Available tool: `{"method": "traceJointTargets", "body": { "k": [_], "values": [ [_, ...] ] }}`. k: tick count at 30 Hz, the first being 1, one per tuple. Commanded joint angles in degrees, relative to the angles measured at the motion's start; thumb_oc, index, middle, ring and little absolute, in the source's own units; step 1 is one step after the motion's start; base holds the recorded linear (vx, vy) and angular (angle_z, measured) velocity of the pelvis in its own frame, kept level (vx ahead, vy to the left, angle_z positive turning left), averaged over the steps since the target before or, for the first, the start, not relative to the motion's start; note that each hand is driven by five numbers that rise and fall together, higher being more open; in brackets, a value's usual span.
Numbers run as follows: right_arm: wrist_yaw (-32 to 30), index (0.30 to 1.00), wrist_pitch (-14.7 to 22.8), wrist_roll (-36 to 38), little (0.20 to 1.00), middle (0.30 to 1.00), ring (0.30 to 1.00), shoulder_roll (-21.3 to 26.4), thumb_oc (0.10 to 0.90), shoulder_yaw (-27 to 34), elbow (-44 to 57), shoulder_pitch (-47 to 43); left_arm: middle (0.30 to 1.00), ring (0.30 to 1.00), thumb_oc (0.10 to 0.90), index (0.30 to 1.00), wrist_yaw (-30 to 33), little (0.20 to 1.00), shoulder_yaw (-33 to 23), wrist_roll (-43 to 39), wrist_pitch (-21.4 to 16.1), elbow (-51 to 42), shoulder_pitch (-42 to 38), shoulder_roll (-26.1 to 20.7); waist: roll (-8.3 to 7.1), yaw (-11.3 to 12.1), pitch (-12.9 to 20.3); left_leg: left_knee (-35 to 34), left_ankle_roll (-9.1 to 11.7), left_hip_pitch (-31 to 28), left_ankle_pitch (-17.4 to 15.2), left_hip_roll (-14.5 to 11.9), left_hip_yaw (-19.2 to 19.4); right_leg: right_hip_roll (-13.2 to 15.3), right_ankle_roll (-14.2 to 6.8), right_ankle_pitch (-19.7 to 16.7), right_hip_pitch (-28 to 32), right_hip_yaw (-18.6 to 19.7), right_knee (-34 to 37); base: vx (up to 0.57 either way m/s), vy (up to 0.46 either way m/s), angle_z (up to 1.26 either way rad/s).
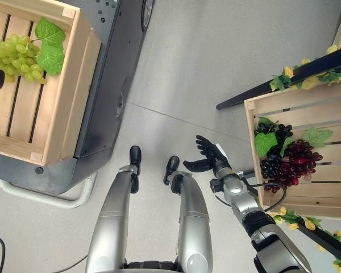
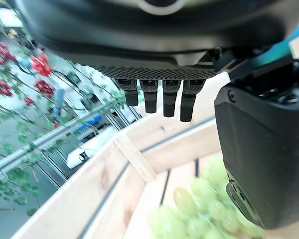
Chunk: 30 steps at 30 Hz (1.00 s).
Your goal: Pick up the fruits from the basket on one side to the basket on the other side
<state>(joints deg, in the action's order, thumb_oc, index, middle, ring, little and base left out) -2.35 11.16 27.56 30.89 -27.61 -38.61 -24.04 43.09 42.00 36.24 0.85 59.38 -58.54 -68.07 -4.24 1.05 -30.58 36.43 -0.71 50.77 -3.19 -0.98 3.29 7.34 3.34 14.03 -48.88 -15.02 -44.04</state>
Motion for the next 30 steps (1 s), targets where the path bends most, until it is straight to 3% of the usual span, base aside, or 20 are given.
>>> {"method": "traceJointTargets", "body": {
  "k": [1,11,30],
  "values": [
    [0.33,0.900,3.65,1.79,0.900,0.900,0.900,2.35,0.800,2.18,1.59,1.66,0.900,0.900,0.800,0.900,2.18,0.900,-4.24,-0.56,4.03,1.92,-3.96,-1.52,1.96,0.43,0.79,-1.20,-1.82,-4.53,-4.93,1.36,3.37,-2.31,-1.30,-4.57,3.88,0.61,5.39,0.00,0.000,0.00],
    [0.12,0.900,3.14,1.31,0.900,0.900,0.900,2.55,0.800,2.76,2.64,2.37,0.900,0.900,0.800,0.900,-3.21,0.900,-3.57,0.26,2.84,-0.70,-1.94,-1.24,2.02,0.30,0.79,-1.44,-1.94,-4.37,-4.94,1.53,3.44,-2.55,-1.51,-4.80,3.63,0.87,5.61,0.00,0.000,0.00],
    [0.42,0.900,3.80,3.60,0.900,0.900,0.900,2.71,0.800,2.13,4.29,2.31,0.900,0.900,0.800,0.900,-7.97,0.900,3.22,0.67,8.41,-0.46,-11.32,-0.26,-0.44,-0.51,0.79,-0.78,-2.10,-1.80,-4.75,0.76,2.67,-2.85,-2.04,-5.86,1.62,0.29,5.83,0.00,0.000,0.00]
  ]
}}
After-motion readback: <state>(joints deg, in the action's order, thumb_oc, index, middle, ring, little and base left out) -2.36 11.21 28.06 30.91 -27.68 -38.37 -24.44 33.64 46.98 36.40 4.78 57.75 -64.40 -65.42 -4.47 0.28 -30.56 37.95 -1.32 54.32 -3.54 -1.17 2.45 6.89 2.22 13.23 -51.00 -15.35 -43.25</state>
